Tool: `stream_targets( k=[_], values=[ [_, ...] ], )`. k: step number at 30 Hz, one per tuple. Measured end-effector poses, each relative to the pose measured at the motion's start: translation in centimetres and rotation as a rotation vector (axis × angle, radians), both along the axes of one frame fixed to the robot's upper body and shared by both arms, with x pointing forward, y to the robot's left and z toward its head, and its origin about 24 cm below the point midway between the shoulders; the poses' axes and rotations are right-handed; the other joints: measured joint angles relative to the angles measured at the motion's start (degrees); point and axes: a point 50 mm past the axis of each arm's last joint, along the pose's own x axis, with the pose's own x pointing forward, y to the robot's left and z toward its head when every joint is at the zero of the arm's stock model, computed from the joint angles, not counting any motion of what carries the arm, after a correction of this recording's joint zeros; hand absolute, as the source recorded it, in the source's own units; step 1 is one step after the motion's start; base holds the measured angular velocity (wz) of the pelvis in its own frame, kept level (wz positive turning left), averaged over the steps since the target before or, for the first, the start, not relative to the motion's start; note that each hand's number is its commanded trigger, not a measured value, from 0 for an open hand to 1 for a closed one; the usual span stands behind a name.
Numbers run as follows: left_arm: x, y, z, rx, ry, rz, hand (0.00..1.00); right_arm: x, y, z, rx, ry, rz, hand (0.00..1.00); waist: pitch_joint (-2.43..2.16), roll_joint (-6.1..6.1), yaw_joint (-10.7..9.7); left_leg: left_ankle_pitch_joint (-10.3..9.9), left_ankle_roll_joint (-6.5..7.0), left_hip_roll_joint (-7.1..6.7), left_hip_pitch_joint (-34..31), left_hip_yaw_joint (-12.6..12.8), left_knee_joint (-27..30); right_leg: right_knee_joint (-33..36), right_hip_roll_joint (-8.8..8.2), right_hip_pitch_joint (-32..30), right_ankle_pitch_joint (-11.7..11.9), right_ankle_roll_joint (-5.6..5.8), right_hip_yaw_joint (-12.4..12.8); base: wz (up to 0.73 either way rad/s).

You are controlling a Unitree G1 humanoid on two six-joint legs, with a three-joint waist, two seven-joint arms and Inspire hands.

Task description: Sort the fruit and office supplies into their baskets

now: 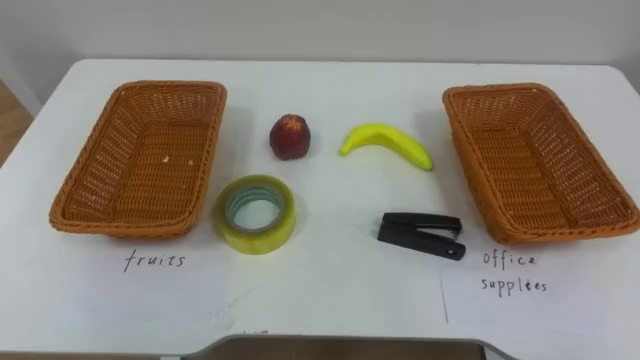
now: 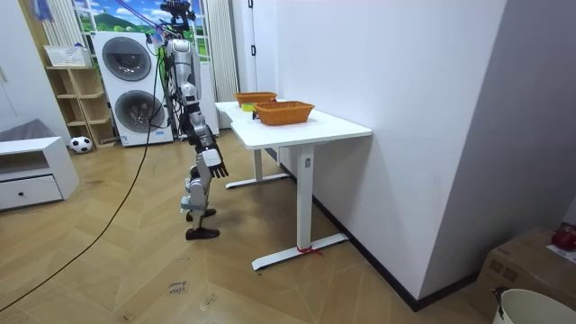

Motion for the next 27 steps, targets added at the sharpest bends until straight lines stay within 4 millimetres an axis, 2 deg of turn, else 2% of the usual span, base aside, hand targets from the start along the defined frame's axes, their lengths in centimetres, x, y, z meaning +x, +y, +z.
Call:
stream_targets(
  k=[15,19,21,27],
  values=[
    [-0.1,0.1,0.0,0.002,-0.001,0.018,0.00,0.0,0.1,0.0,0.023,-0.006,-0.011,0.00,0.07,-0.26,0.0,0.0,0.00,-0.03,0.1,-0.2,0.1,0.0,0.04,-0.3,0.0,0.00,0.6,0.00],
    [-0.2,0.4,0.0,-0.001,-0.004,0.045,0.00,-1.0,-0.3,0.0,0.031,-0.003,-0.143,0.00,0.12,-0.40,-0.1,0.0,0.00,-0.06,0.6,0.0,0.0,0.0,0.02,0.2,0.0,0.00,0.6,0.00],
    [-0.5,0.6,0.0,-0.001,0.001,0.063,0.00,-1.5,-0.5,0.0,0.033,-0.004,-0.210,0.00,0.38,-0.63,-0.2,0.0,0.00,-0.05,0.9,0.1,0.0,-0.1,0.02,0.4,0.0,0.00,0.7,-0.02],
    [-1.7,1.5,0.1,0.012,0.025,0.130,0.00,-2.9,-1.9,0.2,0.016,-0.016,-0.544,0.00,0.22,-0.74,-2.5,-0.1,0.02,-0.11,0.9,-0.2,-0.1,0.1,0.03,0.5,-0.3,0.08,0.8,0.01]
  ],
)
